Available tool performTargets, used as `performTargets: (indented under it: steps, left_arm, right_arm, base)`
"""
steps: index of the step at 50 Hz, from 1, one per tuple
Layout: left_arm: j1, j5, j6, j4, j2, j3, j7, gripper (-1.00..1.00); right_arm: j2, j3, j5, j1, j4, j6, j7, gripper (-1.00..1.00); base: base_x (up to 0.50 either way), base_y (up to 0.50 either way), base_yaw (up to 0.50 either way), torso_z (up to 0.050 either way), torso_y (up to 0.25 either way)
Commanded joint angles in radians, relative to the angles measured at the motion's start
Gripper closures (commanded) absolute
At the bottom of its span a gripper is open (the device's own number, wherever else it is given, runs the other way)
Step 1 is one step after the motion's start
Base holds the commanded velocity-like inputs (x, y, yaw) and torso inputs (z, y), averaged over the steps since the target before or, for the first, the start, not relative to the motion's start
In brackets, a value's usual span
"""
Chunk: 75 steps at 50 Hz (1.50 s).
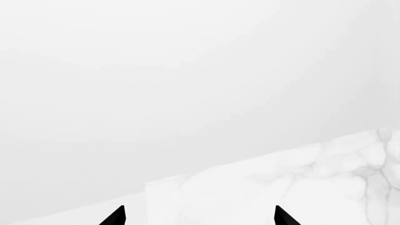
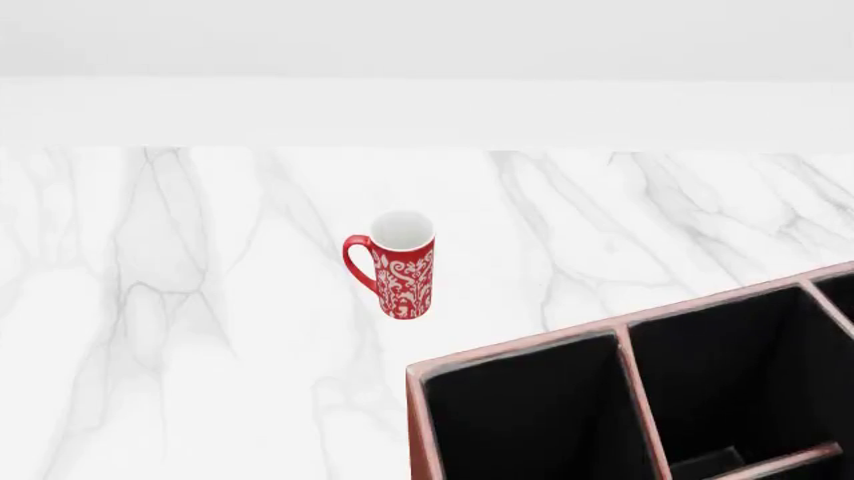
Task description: Pick up the book and place it in the right compartment of the caddy.
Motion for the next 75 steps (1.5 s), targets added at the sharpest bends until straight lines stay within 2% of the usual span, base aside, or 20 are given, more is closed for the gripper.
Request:
performTargets:
  steps: [1, 3, 6, 45, 75]
  left_arm:
    - [0.000, 0.000, 0.003, -0.003, 0.000, 0.002, 0.000, -1.00]
    - [-0.002, 0.003, 0.001, -0.004, -0.002, 0.006, -0.001, -1.00]
    - [-0.005, 0.007, 0.001, -0.007, -0.003, 0.012, -0.001, -1.00]
    - [0.001, -0.006, 0.003, -0.004, -0.004, 0.003, -0.003, -1.00]
    - [-0.003, 0.008, 0.003, -0.005, -0.008, 0.021, -0.007, -1.00]
  right_arm:
    - [0.016, -0.007, 0.049, 0.010, 0.029, -0.018, 0.074, 1.00]
    - [0.011, 0.002, 0.136, 0.004, 0.076, -0.012, 0.139, 1.00]
    - [0.010, -0.001, 0.165, 0.001, 0.082, -0.017, 0.156, 1.00]
    - [0.055, -0.085, 0.200, -0.003, 0.124, -0.070, 0.195, 1.00]
    - [0.052, -0.128, 0.083, -0.117, 0.093, -0.161, 0.014, 1.00]
  base:
    - [0.00, 0.00, 0.00, 0.000, 0.010]
    - [0.00, 0.00, 0.00, 0.000, 0.000]
    - [0.00, 0.00, 0.00, 0.000, 0.000]
    - [0.00, 0.00, 0.00, 0.000, 0.002]
    - [0.00, 0.00, 0.00, 0.000, 0.001]
